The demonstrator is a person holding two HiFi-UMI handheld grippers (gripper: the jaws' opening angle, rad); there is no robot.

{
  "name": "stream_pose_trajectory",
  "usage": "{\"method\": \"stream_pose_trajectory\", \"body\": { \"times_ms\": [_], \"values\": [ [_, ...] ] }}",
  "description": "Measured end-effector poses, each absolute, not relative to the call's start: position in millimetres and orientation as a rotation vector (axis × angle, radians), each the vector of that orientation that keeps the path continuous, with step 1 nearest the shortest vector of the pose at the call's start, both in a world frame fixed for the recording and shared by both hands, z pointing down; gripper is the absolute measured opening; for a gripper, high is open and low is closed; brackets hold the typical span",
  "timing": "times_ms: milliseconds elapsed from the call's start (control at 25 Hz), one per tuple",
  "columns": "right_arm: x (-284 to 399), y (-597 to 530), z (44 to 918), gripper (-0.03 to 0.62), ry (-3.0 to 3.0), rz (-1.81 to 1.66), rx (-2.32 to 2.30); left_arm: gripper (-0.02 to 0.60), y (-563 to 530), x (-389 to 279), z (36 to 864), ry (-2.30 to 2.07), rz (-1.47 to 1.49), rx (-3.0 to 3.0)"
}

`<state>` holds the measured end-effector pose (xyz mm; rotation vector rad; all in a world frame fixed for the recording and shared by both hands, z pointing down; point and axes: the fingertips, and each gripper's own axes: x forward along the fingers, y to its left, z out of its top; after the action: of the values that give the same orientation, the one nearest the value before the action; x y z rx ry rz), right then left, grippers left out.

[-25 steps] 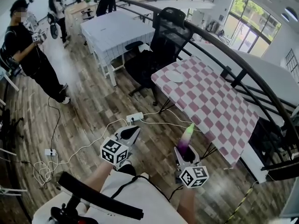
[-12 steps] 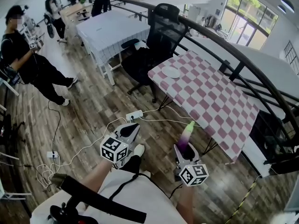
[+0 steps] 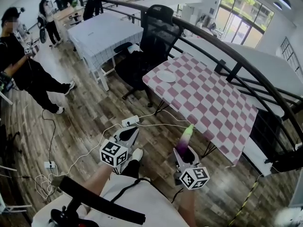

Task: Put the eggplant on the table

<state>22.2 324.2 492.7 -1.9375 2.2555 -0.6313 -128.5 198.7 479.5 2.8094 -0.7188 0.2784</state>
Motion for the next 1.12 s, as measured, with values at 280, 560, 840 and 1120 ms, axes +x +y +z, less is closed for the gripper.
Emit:
{"method": "stream_pose_trajectory", "body": {
  "times_ms": [280,560,840,1120],
  "values": [
    [38.7,272.9,495.5,0.236,2.262,-0.663,-2.009,0.006,140.6,-110.1,484.5,-0.691,0.259,2.797],
    [48.3,204.2,484.1,0.236,2.285,-0.652,-2.057,0.006,78.4,-81.4,485.4,-0.586,0.284,2.824],
    [57.8,145.0,485.9,0.236,2.246,-0.665,-2.139,0.006,17.5,-60.2,488.0,-0.461,0.287,2.846],
    [67.9,98.0,489.1,0.236,2.154,-0.676,-2.21,0.006,-34.5,-54.1,493.7,-0.386,0.327,2.884]
  ]
}}
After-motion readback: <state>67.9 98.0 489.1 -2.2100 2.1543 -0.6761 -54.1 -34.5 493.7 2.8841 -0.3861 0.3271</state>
